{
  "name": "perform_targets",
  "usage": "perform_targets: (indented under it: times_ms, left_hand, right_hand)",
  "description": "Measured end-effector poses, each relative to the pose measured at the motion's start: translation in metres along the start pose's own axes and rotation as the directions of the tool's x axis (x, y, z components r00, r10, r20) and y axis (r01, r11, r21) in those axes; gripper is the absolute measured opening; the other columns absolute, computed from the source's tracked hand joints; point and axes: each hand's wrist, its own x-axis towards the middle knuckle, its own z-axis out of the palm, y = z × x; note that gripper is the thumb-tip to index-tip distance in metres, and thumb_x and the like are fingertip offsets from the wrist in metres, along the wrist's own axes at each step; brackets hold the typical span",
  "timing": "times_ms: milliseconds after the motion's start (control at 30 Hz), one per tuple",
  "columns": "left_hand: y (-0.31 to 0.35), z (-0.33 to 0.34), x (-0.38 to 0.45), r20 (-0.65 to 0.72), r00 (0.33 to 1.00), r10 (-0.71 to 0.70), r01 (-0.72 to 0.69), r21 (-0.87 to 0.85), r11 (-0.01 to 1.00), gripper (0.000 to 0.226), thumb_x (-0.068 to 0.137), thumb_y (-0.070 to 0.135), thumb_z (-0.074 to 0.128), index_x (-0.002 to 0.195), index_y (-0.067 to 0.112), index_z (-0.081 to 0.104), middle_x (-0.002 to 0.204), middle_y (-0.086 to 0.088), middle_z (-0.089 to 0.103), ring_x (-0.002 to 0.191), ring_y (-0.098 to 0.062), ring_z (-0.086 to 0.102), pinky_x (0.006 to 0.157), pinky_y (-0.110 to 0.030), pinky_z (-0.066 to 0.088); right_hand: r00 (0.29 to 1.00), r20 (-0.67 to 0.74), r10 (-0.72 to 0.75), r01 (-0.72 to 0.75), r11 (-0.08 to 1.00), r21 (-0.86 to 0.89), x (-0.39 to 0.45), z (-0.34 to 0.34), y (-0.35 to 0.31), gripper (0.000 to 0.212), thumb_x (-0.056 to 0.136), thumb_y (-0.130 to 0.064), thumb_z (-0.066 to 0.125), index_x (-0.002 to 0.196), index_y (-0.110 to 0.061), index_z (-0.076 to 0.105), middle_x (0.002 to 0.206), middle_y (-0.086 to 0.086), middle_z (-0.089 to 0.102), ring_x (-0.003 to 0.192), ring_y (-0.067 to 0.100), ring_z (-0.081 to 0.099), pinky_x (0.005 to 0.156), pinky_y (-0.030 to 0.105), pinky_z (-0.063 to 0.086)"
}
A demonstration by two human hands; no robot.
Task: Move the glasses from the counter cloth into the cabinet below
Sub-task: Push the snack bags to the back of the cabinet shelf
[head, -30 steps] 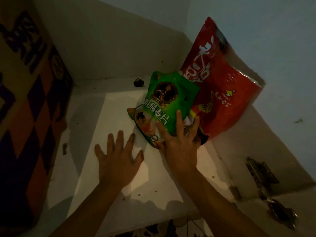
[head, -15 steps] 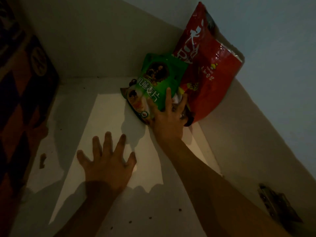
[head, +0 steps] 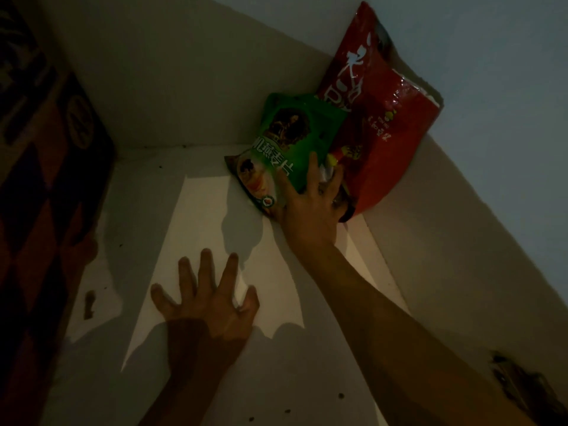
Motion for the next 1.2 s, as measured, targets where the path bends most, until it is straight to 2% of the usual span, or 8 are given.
perform_targets:
  times_ms: [133,233,300,467,633,900,1033,1200]
  left_hand:
    - [-0.001,0.003,0.001,0.004,1.000,-0.012,0.013,-0.022,1.000,0.072,0.086,0.072,0.011,0.153,0.047,-0.002,0.166,-0.002,0.000,0.150,-0.034,-0.001,0.110,-0.069,0.002]
    - [0.001,0.004,0.004,0.027,0.999,-0.016,0.015,0.025,1.000,0.072,0.085,0.071,0.003,0.150,0.046,-0.016,0.165,-0.002,-0.012,0.150,-0.034,-0.009,0.110,-0.070,0.002]
    - [0.001,0.004,0.004,0.047,0.999,-0.020,0.019,0.018,1.000,0.073,0.082,0.071,-0.001,0.149,0.046,-0.019,0.165,-0.001,-0.014,0.150,-0.034,-0.011,0.109,-0.070,0.001]
    - [0.003,-0.003,0.006,0.040,0.999,-0.026,0.027,-0.006,1.000,0.072,0.086,0.071,0.009,0.152,0.048,-0.007,0.166,-0.003,-0.006,0.150,-0.035,-0.006,0.109,-0.072,0.003]
    - [0.002,0.007,0.009,0.013,0.999,-0.048,0.048,0.023,0.999,0.073,0.086,0.072,0.012,0.150,0.048,-0.012,0.165,0.000,-0.010,0.150,-0.033,-0.010,0.107,-0.073,0.000]
    - [0.000,0.000,0.008,0.016,1.000,0.017,-0.017,-0.008,1.000,0.070,0.077,0.065,0.045,0.140,0.036,0.052,0.149,-0.012,0.047,0.135,-0.043,0.041,0.099,-0.077,0.021]
    - [0.002,0.008,0.010,-0.009,1.000,0.011,-0.011,0.029,1.000,0.071,0.088,0.070,0.016,0.151,0.048,-0.006,0.166,-0.004,-0.005,0.150,-0.037,-0.004,0.107,-0.074,0.001]
    - [0.003,0.005,0.005,-0.010,1.000,-0.026,0.026,0.027,0.999,0.073,0.087,0.070,0.016,0.154,0.044,0.002,0.166,-0.005,0.004,0.150,-0.037,0.001,0.107,-0.073,0.004]
  right_hand:
    - [0.944,-0.280,0.175,-0.079,0.943,0.322,-0.013,-0.007,-0.007,0.039,0.090,-0.022,0.061,0.128,-0.013,0.057,0.145,0.020,0.041,0.130,0.040,0.039,0.101,0.054,0.041]
    - [0.920,-0.057,0.387,-0.244,0.681,0.691,0.003,-0.005,-0.005,0.024,0.093,-0.014,0.060,0.114,-0.003,0.057,0.110,0.017,0.059,0.101,0.032,0.057,0.077,0.035,0.046]
    - [0.897,0.130,0.423,-0.357,0.518,0.777,0.015,-0.008,-0.008,0.027,0.093,-0.018,0.062,0.115,-0.003,0.056,0.095,0.013,0.064,0.085,0.030,0.064,0.070,0.041,0.055]
    - [0.867,0.268,0.420,-0.431,0.361,0.827,0.027,-0.008,-0.020,0.033,0.092,-0.015,0.064,0.124,-0.007,0.057,0.104,0.012,0.068,0.087,0.031,0.067,0.076,0.046,0.058]
    - [0.911,0.122,0.394,-0.346,0.570,0.746,0.025,-0.004,-0.030,0.015,0.096,-0.011,0.055,0.106,0.000,0.056,0.098,0.017,0.061,0.087,0.028,0.057,0.072,0.039,0.049]
    - [0.910,-0.174,0.377,-0.225,0.799,0.557,0.031,-0.009,-0.025,0.011,0.096,-0.008,0.053,0.095,0.000,0.060,0.090,0.007,0.053,0.089,0.022,0.054,0.075,0.021,0.032]
    - [0.917,-0.120,0.381,-0.254,0.788,0.561,0.038,-0.003,-0.022,0.020,0.097,-0.015,0.052,0.107,0.001,0.060,0.101,0.016,0.064,0.093,0.030,0.060,0.085,0.044,0.050]
    - [0.935,-0.080,0.346,-0.238,0.778,0.582,0.034,-0.013,-0.019,0.034,0.096,-0.014,0.055,0.127,0.000,0.054,0.122,0.017,0.061,0.111,0.032,0.056,0.096,0.040,0.046]
